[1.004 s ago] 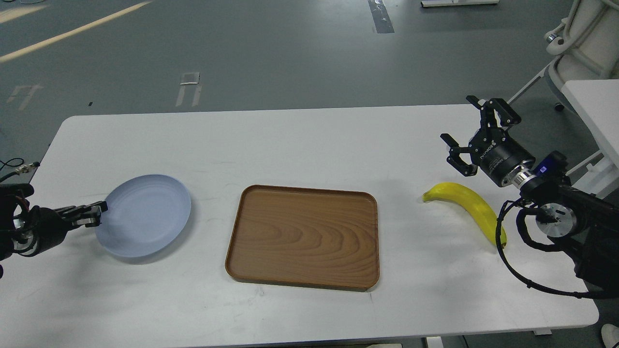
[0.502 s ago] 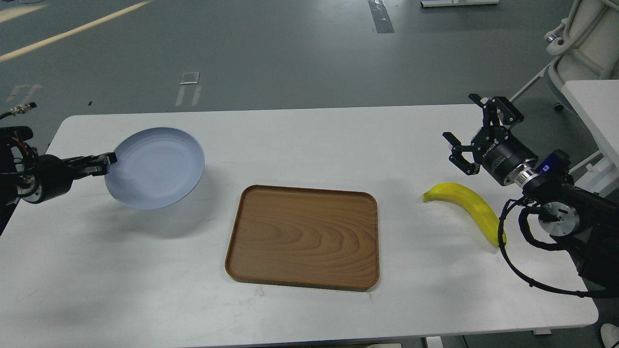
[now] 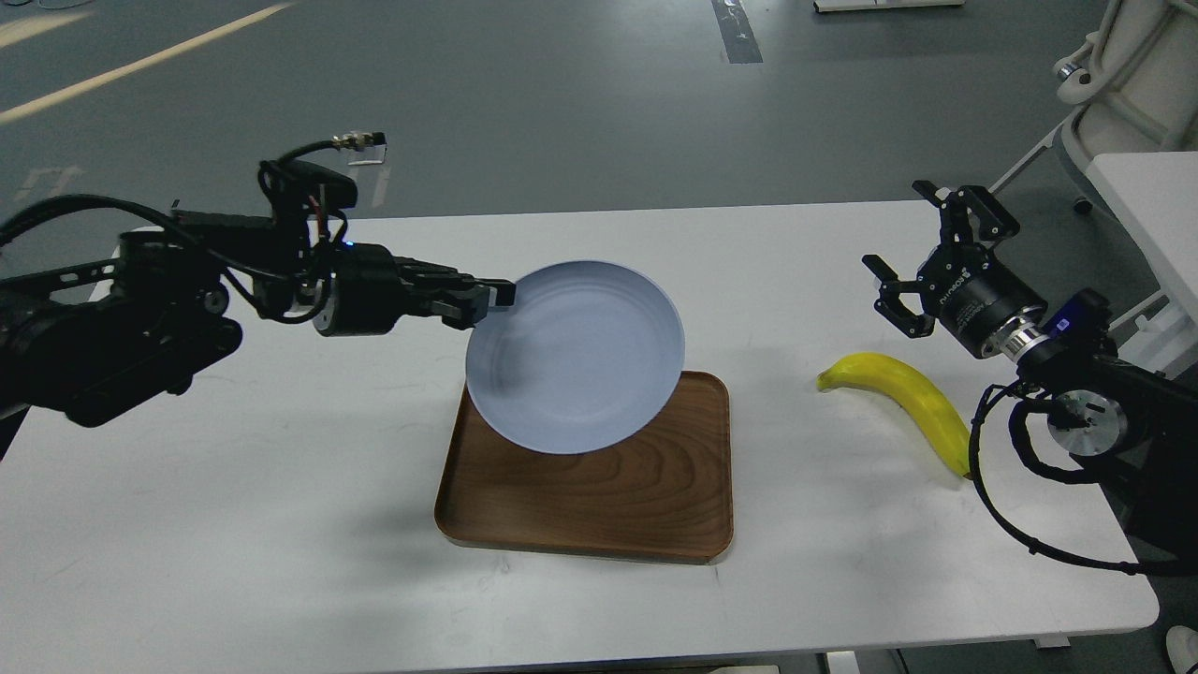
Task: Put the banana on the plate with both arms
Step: 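Lift the blue plate with the left gripper and lower it onto the tray, then open the left gripper and withdraw it from the plate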
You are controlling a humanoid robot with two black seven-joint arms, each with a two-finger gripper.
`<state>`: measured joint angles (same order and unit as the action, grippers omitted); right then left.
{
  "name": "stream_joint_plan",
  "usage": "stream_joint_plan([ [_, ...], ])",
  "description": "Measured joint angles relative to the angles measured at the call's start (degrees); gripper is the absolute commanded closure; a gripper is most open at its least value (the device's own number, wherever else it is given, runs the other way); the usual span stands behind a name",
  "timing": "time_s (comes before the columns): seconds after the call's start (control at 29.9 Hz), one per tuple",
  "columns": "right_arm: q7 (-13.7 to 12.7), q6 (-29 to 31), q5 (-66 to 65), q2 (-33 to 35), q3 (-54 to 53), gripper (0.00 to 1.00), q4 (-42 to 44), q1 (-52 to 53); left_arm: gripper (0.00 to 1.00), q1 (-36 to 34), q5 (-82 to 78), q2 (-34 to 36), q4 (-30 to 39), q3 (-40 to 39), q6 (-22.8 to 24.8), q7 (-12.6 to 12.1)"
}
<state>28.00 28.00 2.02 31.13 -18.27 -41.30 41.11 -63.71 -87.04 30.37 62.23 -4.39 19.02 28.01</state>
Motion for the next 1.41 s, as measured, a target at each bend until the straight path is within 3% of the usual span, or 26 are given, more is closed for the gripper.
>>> stream_joint_plan([
  [0.1,0.0,0.0,0.0,0.71,0.0,0.0,-0.15,0.11,1.0,-0.47,-0.15,-7.52,-5.69,2.22,0.26,0.0],
  [0.3,0.0,0.0,0.09,3.0,-0.05,0.0,-0.16,0.03,1.0,0.15,-0.15,-16.1,-15.39,5.36,0.31,0.0],
  [0.8,0.0,0.0,0.09,3.89,-0.1,0.0,-0.2,-0.24,1.0,3.67,0.02,-21.35,-25.02,8.59,-2.39,0.0],
  [0.84,0.0,0.0,0.09,3.87,-0.1,0.0,-0.2,-0.25,0.84,3.76,0.02,-21.38,-25.09,8.6,-2.5,0.0],
  [0.9,0.0,0.0,0.09,3.87,-0.1,0.0,-0.2,-0.25,0.72,3.82,-0.04,-21.4,-25.05,8.6,-2.55,0.0],
  [0.97,0.0,0.0,0.09,3.87,-0.1,0.0,-0.19,-0.25,0.43,3.95,-0.05,-21.4,-24.95,8.59,-2.58,0.0],
  [1.0,0.0,0.0,0.09,3.86,-0.1,0.0,-0.19,-0.25,0.13,4.05,-0.05,-21.4,-24.91,8.58,-2.58,0.0],
  [1.04,0.0,0.0,0.09,3.87,-0.1,0.0,-0.2,-0.29,0.02,4.12,-0.05,-21.39,-24.91,8.57,-2.58,0.0],
  [1.31,0.0,0.0,0.09,4.67,-0.1,0.0,-0.23,-0.29,0.01,2.58,1.87,-18.54,-24.3,7.7,-2.58,0.0],
  [1.41,0.0,0.0,0.09,5.08,-0.1,0.0,-0.2,-0.05,0.01,0.1,9.77,-16.14,-24.26,5.52,-2.4,-0.01],
])
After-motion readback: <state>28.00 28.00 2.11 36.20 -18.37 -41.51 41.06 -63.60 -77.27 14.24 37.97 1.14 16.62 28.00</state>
